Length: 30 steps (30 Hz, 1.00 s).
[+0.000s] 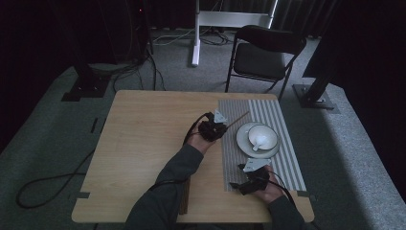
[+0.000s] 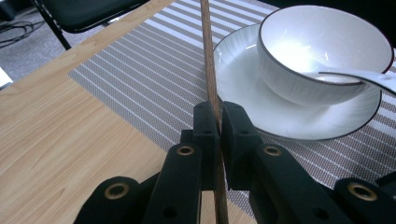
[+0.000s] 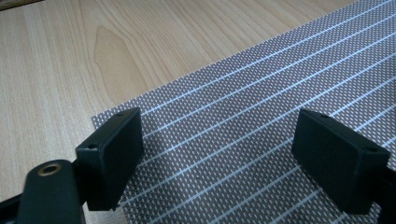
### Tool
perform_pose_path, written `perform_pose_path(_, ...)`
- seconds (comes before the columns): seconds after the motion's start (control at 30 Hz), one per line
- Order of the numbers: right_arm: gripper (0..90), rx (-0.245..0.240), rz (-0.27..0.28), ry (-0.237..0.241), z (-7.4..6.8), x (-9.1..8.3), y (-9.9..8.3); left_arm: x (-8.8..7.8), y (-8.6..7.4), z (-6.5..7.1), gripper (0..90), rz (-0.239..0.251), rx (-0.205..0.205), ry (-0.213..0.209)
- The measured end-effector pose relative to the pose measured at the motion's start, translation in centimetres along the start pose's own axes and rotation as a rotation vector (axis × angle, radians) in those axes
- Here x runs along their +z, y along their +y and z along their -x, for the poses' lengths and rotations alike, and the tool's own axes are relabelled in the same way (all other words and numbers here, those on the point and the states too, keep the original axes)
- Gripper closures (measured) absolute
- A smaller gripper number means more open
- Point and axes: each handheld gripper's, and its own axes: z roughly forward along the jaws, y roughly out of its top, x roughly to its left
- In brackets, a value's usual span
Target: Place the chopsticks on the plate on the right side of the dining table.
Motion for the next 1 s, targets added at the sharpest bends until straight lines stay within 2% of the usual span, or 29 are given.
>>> perform_pose_path(0.77, 15.6, 0.004, 0.000, 0.001, 0.0, 0.0, 0.0, 2.3, 1.7, 0.7, 85.5, -0.005, 0.012, -0.032)
perform_pose_path(1.0, 15.6, 0.001, 0.001, 0.001, 0.0, 0.0, 0.0, 3.3, 2.1, 1.3, 85.5, -0.007, 0.025, -0.049)
